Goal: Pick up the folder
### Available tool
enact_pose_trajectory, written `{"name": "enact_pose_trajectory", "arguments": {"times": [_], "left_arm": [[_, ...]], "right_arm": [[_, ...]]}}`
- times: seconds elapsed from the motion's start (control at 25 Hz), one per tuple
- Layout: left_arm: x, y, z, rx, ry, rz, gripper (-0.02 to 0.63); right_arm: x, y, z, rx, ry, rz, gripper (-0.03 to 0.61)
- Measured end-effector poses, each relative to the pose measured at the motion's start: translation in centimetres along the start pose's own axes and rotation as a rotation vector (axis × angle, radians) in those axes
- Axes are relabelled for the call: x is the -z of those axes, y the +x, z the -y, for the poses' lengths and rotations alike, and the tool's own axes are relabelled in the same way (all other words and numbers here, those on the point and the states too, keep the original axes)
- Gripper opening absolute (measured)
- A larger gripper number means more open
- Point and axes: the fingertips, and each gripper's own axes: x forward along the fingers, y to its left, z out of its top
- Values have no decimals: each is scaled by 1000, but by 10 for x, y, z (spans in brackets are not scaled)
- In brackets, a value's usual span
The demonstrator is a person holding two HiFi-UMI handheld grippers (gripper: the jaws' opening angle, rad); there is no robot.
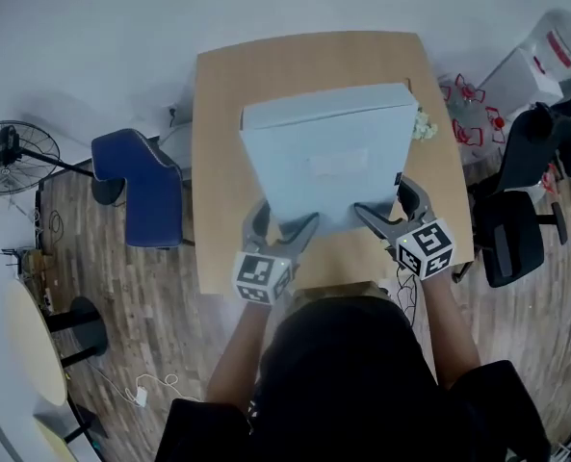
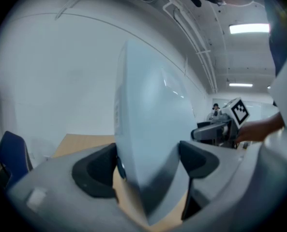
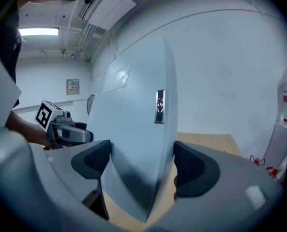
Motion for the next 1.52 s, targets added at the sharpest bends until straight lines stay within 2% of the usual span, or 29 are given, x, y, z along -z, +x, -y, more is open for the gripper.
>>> {"name": "enact_pose_trajectory", "arguments": {"times": [0.28,0.68,0.96,1.52], "left_arm": [[-31,52,51,59,14,30,414],[-60,97,87,119,53,60,414],[-70,105,93,113,71,69,411],[-74,91,72,90,75,68,411]], "right_arm": [[-21,-50,58,53,0,82,420],[-39,-86,105,135,-11,133,420],[-47,-91,114,144,-16,152,414],[-56,-73,99,122,-33,156,411]]}}
